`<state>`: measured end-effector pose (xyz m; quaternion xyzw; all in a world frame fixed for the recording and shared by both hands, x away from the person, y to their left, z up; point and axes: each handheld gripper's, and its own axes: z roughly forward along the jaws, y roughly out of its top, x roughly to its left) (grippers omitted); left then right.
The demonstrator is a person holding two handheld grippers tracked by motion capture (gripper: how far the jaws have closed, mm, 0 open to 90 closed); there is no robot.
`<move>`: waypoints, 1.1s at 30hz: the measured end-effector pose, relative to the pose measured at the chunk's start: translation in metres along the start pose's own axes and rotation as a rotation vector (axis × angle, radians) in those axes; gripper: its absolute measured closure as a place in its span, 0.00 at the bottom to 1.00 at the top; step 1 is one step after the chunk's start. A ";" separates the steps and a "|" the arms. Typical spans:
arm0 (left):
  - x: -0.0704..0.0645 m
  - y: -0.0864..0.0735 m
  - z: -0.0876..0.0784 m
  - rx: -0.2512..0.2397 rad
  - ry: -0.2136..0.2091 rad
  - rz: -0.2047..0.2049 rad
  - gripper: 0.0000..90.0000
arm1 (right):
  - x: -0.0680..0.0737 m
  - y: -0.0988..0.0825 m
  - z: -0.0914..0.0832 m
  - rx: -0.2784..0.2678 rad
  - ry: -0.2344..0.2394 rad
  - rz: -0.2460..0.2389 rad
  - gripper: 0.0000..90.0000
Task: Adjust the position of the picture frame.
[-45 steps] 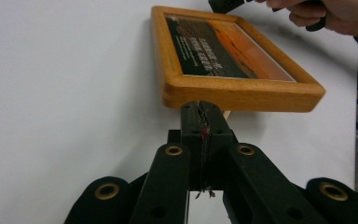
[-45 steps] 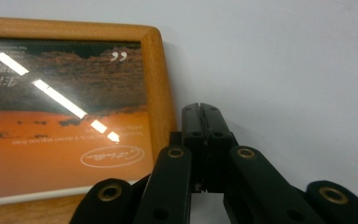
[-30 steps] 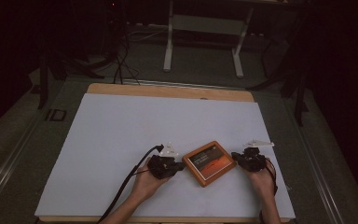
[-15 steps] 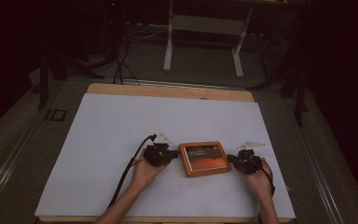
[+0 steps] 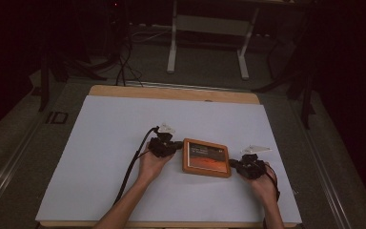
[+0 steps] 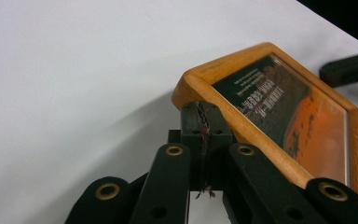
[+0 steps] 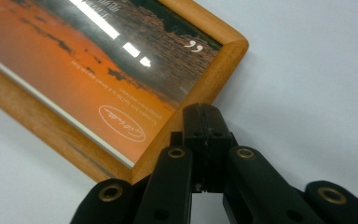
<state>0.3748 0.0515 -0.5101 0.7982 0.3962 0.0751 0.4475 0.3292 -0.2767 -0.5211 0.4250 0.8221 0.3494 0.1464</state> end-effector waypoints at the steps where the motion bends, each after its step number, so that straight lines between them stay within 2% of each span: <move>1: 0.001 0.000 0.001 -0.004 -0.005 -0.008 1.00 | 0.000 0.000 0.000 -0.001 0.007 0.006 1.00; 5: 0.002 -0.001 0.000 -0.003 -0.018 0.004 1.00 | -0.001 -0.001 0.000 -0.002 0.018 0.008 1.00; 7: 0.002 -0.002 -0.001 -0.004 -0.015 0.006 0.99 | -0.001 -0.002 0.002 -0.007 0.008 0.015 1.00; 9: -0.001 -0.006 -0.009 -0.013 -0.022 -0.002 0.99 | -0.002 -0.002 0.004 0.000 -0.007 0.019 1.00; 11: -0.002 -0.008 -0.013 -0.020 -0.024 -0.008 0.99 | -0.003 -0.002 0.004 0.001 -0.004 0.021 1.00; 15: -0.004 -0.022 -0.037 -0.045 -0.037 -0.024 0.99 | 0.000 -0.002 0.003 0.011 0.013 0.002 1.00; 17: -0.004 -0.024 -0.041 -0.048 -0.037 -0.026 0.99 | 0.001 -0.002 0.003 0.012 0.018 -0.002 1.00; 18: -0.003 -0.029 -0.052 -0.060 -0.046 -0.040 0.99 | 0.005 -0.001 0.004 0.019 0.032 -0.016 1.00; 21: -0.006 -0.035 -0.065 -0.071 -0.058 -0.038 0.99 | 0.011 0.001 0.006 0.029 0.061 -0.038 1.00; 25: -0.011 -0.043 -0.073 -0.071 -0.073 -0.035 0.97 | 0.018 0.003 0.008 0.038 0.089 -0.066 1.00; 27: -0.015 -0.052 -0.078 -0.060 -0.069 -0.040 0.95 | 0.026 0.006 0.010 0.042 0.122 -0.096 1.00; 31: -0.015 -0.060 -0.082 -0.052 -0.057 -0.069 0.87 | 0.033 0.008 0.010 0.043 0.152 -0.122 1.00; 32: -0.013 -0.065 -0.083 -0.043 -0.051 -0.099 0.82 | 0.037 0.009 0.011 0.044 0.170 -0.133 1.00; 33: -0.012 -0.068 -0.082 -0.039 -0.067 -0.122 0.80 | 0.038 0.009 0.011 0.044 0.177 -0.133 1.00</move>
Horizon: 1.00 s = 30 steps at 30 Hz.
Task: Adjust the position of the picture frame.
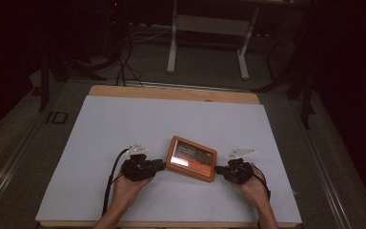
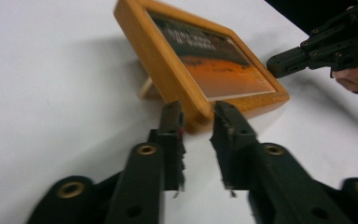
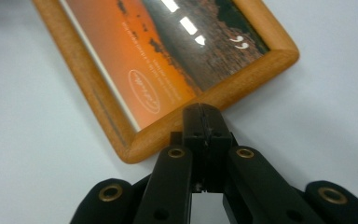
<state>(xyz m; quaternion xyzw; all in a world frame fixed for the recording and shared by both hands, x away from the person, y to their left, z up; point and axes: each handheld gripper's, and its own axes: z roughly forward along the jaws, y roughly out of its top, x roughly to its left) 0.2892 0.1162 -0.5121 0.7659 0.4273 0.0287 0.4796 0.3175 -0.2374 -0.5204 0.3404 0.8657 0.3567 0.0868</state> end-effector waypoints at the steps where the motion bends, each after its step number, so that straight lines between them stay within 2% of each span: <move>1: 0.001 -0.001 0.001 0.005 -0.001 -0.010 0.76 | 0.001 0.001 0.001 -0.001 0.013 -0.003 1.00; 2: 0.001 -0.001 0.001 0.005 -0.001 -0.010 0.73 | 0.001 0.001 0.001 -0.001 0.013 -0.003 1.00; 5: 0.004 -0.003 0.010 -0.006 0.000 -0.057 0.62 | 0.006 0.003 0.004 -0.001 0.043 -0.016 1.00; 6: 0.004 -0.003 0.010 -0.006 0.000 -0.057 0.59 | 0.007 0.003 0.004 -0.001 0.046 -0.021 1.00; 7: 0.007 -0.001 0.016 -0.014 -0.005 -0.091 0.54 | 0.008 0.004 0.005 0.000 0.050 -0.024 1.00; 8: 0.009 0.000 0.018 -0.020 -0.009 -0.104 0.52 | 0.008 0.004 0.005 0.003 0.050 -0.026 1.00; 11: 0.015 0.004 0.025 -0.032 -0.054 -0.170 0.47 | 0.008 0.004 0.005 -0.003 0.055 -0.022 1.00; 12: 0.015 0.004 0.025 -0.032 -0.054 -0.170 0.46 | 0.008 0.004 0.005 -0.003 0.055 -0.022 1.00; 14: 0.019 0.006 0.034 0.001 -0.121 -0.217 0.46 | 0.007 0.003 0.005 -0.004 0.059 -0.021 1.00; 15: 0.019 0.006 0.037 0.003 -0.127 -0.227 0.45 | 0.007 0.003 0.005 -0.004 0.058 -0.023 1.00; 17: 0.019 0.007 0.039 0.006 -0.127 -0.237 0.46 | 0.008 0.003 0.005 -0.005 0.056 -0.024 1.00; 19: 0.021 0.010 0.041 0.010 -0.108 -0.269 0.51 | 0.007 0.003 0.005 -0.005 0.057 -0.027 1.00; 20: 0.021 0.010 0.041 0.010 -0.108 -0.269 0.53 | 0.007 0.003 0.005 -0.005 0.057 -0.027 1.00; 21: 0.023 0.012 0.042 0.019 -0.106 -0.301 0.55 | 0.007 0.003 0.005 -0.005 0.060 -0.027 1.00; 23: 0.022 0.014 0.041 0.018 -0.107 -0.307 0.57 | 0.006 0.003 0.005 -0.005 0.063 -0.027 1.00; 26: 0.018 0.018 0.039 0.012 -0.093 -0.293 0.59 | 0.005 0.003 0.005 -0.009 0.065 -0.023 1.00; 27: 0.011 0.024 0.037 0.001 -0.075 -0.264 0.60 | 0.005 0.003 0.005 -0.009 0.065 -0.025 1.00; 28: 0.011 0.024 0.037 0.001 -0.075 -0.264 0.61 | 0.005 0.003 0.005 -0.009 0.065 -0.025 1.00; 29: 0.004 0.032 0.036 -0.007 -0.056 -0.225 0.62 | 0.005 0.005 0.003 -0.015 0.064 -0.031 0.99; 30: 0.000 0.036 0.036 -0.012 -0.051 -0.207 0.63 | 0.004 0.007 0.002 -0.020 0.062 -0.033 0.98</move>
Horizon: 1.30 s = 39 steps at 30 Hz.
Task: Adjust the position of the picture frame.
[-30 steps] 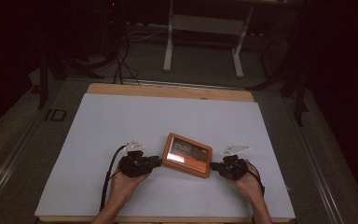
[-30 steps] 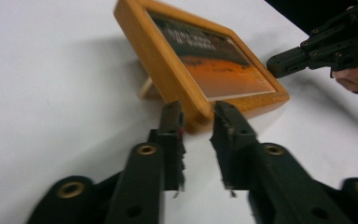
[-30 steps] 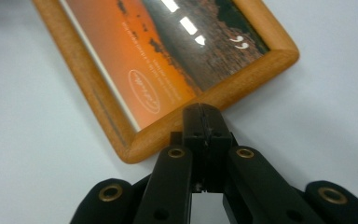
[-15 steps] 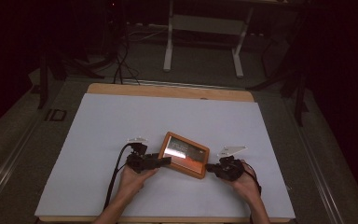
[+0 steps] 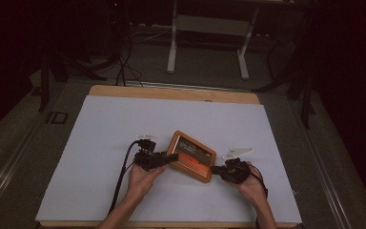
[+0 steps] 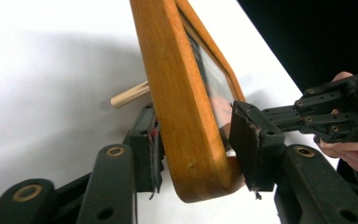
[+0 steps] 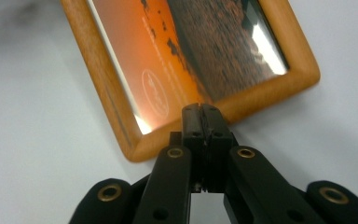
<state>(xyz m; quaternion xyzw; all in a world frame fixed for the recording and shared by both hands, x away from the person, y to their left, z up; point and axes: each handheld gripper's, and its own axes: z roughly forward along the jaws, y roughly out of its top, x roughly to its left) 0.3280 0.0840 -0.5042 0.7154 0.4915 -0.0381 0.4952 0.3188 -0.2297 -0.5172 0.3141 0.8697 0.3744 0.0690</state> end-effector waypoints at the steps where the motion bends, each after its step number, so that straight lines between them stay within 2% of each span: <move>1: -0.004 0.003 0.000 -0.004 -0.002 0.014 0.64 | -0.001 0.001 -0.001 -0.005 -0.002 -0.003 0.92; 4: -0.012 0.010 0.000 -0.014 -0.008 0.036 0.68 | -0.003 0.003 -0.004 -0.025 -0.010 -0.002 0.86; 5: -0.019 0.015 0.002 -0.009 0.002 0.072 0.68 | -0.005 0.005 -0.009 -0.044 -0.024 -0.003 0.81; 10: -0.032 0.025 0.004 -0.004 0.000 0.128 0.71 | -0.014 0.010 -0.026 -0.131 -0.074 0.018 0.67; 13: -0.038 0.030 0.004 0.004 -0.020 0.145 0.74 | -0.018 0.015 -0.038 -0.181 -0.095 0.024 0.60; 18: -0.044 0.036 0.005 0.013 -0.034 0.183 0.75 | -0.019 0.023 -0.043 -0.209 -0.097 0.012 0.54; 21: -0.047 0.039 0.003 0.012 -0.046 0.206 0.76 | -0.019 0.026 -0.038 -0.205 -0.081 0.007 0.49; 23: -0.049 0.041 0.000 0.015 -0.045 0.240 0.77 | -0.020 0.029 -0.035 -0.202 -0.056 0.009 0.44; 24: -0.049 0.041 0.000 0.015 -0.045 0.240 0.77 | -0.020 0.031 -0.034 -0.199 -0.041 0.009 0.42; 25: -0.051 0.044 -0.004 0.017 -0.038 0.274 0.77 | -0.021 0.035 -0.032 -0.204 -0.024 0.005 0.40; 26: -0.052 0.045 -0.006 0.021 -0.032 0.292 0.77 | -0.021 0.037 -0.031 -0.205 -0.019 0.005 0.38; 28: -0.052 0.046 -0.009 0.023 -0.031 0.305 0.77 | -0.022 0.042 -0.029 -0.213 -0.003 0.001 0.36; 30: -0.051 0.052 -0.018 0.035 -0.033 0.362 0.77 | -0.022 0.047 -0.024 -0.220 0.019 -0.006 0.34; 31: -0.051 0.053 -0.020 0.038 -0.033 0.380 0.77 | -0.021 0.050 -0.021 -0.222 0.032 -0.011 0.33; 32: -0.051 0.053 -0.020 0.038 -0.033 0.380 0.77 | -0.021 0.050 -0.021 -0.222 0.032 -0.011 0.33; 33: -0.052 0.056 -0.025 0.041 -0.040 0.442 0.77 | -0.019 0.055 -0.014 -0.223 0.054 -0.025 0.32; 34: -0.052 0.056 -0.028 0.041 -0.043 0.471 0.77 | -0.018 0.056 -0.011 -0.222 0.062 -0.029 0.32; 35: -0.052 0.056 -0.028 0.041 -0.043 0.471 0.77 | -0.018 0.056 -0.011 -0.222 0.062 -0.029 0.32; 36: -0.052 0.055 -0.030 0.040 -0.051 0.497 0.77 | -0.015 0.059 -0.003 -0.216 0.083 -0.044 0.33; 37: -0.051 0.054 -0.030 0.035 -0.059 0.505 0.77 | -0.014 0.060 -0.001 -0.213 0.092 -0.047 0.34; 39: -0.050 0.051 -0.030 0.013 -0.066 0.505 0.77 | -0.012 0.061 0.004 -0.213 0.127 -0.057 0.36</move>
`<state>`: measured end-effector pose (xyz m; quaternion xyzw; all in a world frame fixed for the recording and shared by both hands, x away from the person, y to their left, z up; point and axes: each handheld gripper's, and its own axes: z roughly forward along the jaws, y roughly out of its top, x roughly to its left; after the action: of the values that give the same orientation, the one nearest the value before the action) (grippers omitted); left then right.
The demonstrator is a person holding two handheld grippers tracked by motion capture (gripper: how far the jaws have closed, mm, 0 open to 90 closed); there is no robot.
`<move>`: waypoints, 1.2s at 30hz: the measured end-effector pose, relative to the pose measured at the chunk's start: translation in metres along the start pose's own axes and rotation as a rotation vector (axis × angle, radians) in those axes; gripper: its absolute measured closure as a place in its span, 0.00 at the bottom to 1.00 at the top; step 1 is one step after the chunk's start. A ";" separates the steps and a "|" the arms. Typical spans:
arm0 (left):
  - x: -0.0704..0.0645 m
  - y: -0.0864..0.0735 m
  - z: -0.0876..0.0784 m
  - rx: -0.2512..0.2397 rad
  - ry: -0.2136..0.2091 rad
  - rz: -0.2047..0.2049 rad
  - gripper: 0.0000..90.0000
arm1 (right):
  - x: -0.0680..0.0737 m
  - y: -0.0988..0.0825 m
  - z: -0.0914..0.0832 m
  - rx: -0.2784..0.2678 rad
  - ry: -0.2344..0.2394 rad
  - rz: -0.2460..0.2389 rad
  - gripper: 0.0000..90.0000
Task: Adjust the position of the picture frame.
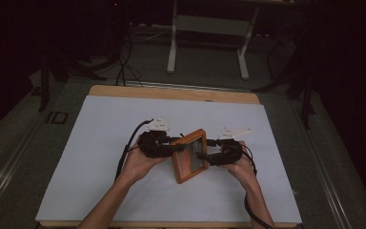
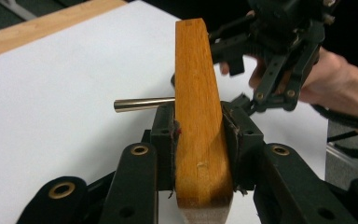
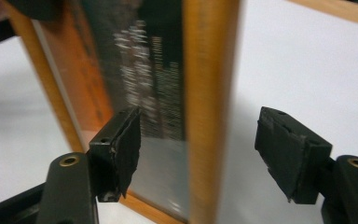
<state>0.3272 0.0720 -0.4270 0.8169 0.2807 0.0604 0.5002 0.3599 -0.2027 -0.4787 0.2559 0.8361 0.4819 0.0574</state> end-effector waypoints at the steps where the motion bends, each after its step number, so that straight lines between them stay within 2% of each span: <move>1: -0.001 -0.002 0.001 -0.017 0.006 -0.007 0.77 | 0.001 0.000 0.001 -0.002 0.013 -0.005 0.38; 3: -0.002 -0.004 0.001 -0.029 0.020 -0.008 0.73 | 0.003 0.000 0.002 0.005 0.024 -0.013 0.39; 4: -0.006 -0.009 0.003 -0.040 0.076 0.008 0.69 | 0.005 -0.001 0.003 0.011 0.007 -0.022 0.40; 5: -0.006 -0.009 0.003 -0.040 0.076 0.008 0.67 | 0.005 -0.001 0.003 0.011 0.007 -0.022 0.40; 6: -0.008 -0.017 0.002 -0.069 0.102 0.007 0.64 | 0.005 -0.001 0.002 0.016 0.006 -0.023 0.43; 8: -0.008 -0.023 -0.001 -0.093 0.110 -0.006 0.63 | 0.004 -0.002 0.000 0.003 0.023 -0.022 0.44; 10: -0.008 -0.029 -0.001 -0.091 0.116 -0.014 0.65 | 0.005 -0.003 -0.001 0.000 0.033 -0.024 0.45; 11: -0.008 -0.031 -0.001 -0.089 0.125 -0.003 0.69 | 0.005 -0.003 0.000 0.003 0.034 -0.028 0.45; 14: -0.007 -0.032 -0.002 -0.095 0.113 0.000 0.69 | 0.003 -0.003 0.002 -0.006 0.049 -0.025 0.43; 17: -0.009 -0.030 -0.001 -0.092 0.092 0.023 0.71 | 0.002 -0.002 0.005 -0.017 0.046 -0.023 0.37; 18: -0.014 -0.027 0.001 -0.087 0.061 0.065 0.72 | 0.001 -0.002 0.006 -0.019 0.042 -0.022 0.34; 19: -0.016 -0.026 0.002 -0.084 0.054 0.085 0.72 | 0.000 -0.001 0.006 -0.019 0.052 -0.022 0.29; 20: -0.016 -0.026 0.002 -0.084 0.054 0.085 0.72 | 0.000 -0.001 0.006 -0.019 0.052 -0.022 0.29; 21: -0.018 -0.024 0.004 -0.077 0.050 0.098 0.72 | -0.002 -0.001 0.005 -0.045 0.102 -0.016 0.31; 22: -0.019 -0.023 0.005 -0.072 0.039 0.112 0.72 | -0.001 -0.001 0.004 -0.051 0.115 -0.018 0.36; 24: -0.021 -0.024 0.005 -0.077 0.037 0.125 0.73 | -0.001 -0.001 0.002 -0.053 0.133 -0.027 0.37; 26: -0.024 -0.026 0.007 -0.062 0.063 0.131 0.71 | 0.001 -0.003 -0.002 -0.042 0.130 -0.046 0.41; 27: -0.025 -0.028 0.009 -0.048 0.087 0.137 0.67 | 0.001 -0.004 -0.004 -0.040 0.129 -0.046 0.44; 29: -0.025 -0.037 0.012 -0.032 0.118 0.127 0.60 | 0.001 -0.007 -0.005 -0.032 0.116 -0.048 0.49; 31: -0.024 -0.046 0.012 -0.030 0.109 0.093 0.62 | 0.002 -0.009 -0.007 -0.031 0.108 -0.048 0.52; 34: -0.023 -0.054 0.012 -0.036 0.108 0.076 0.69 | 0.003 -0.012 -0.010 -0.038 0.113 -0.049 0.54; 35: -0.022 -0.059 0.011 -0.059 0.087 0.046 0.70 | 0.003 -0.014 -0.012 -0.047 0.119 -0.047 0.57; 36: -0.022 -0.060 0.010 -0.061 0.077 0.036 0.71 | 0.004 -0.015 -0.013 -0.052 0.125 -0.044 0.57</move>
<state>0.2894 0.0733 -0.4788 0.8034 0.2829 0.1093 0.5125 0.3469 -0.2172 -0.4838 0.2054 0.8308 0.5169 0.0224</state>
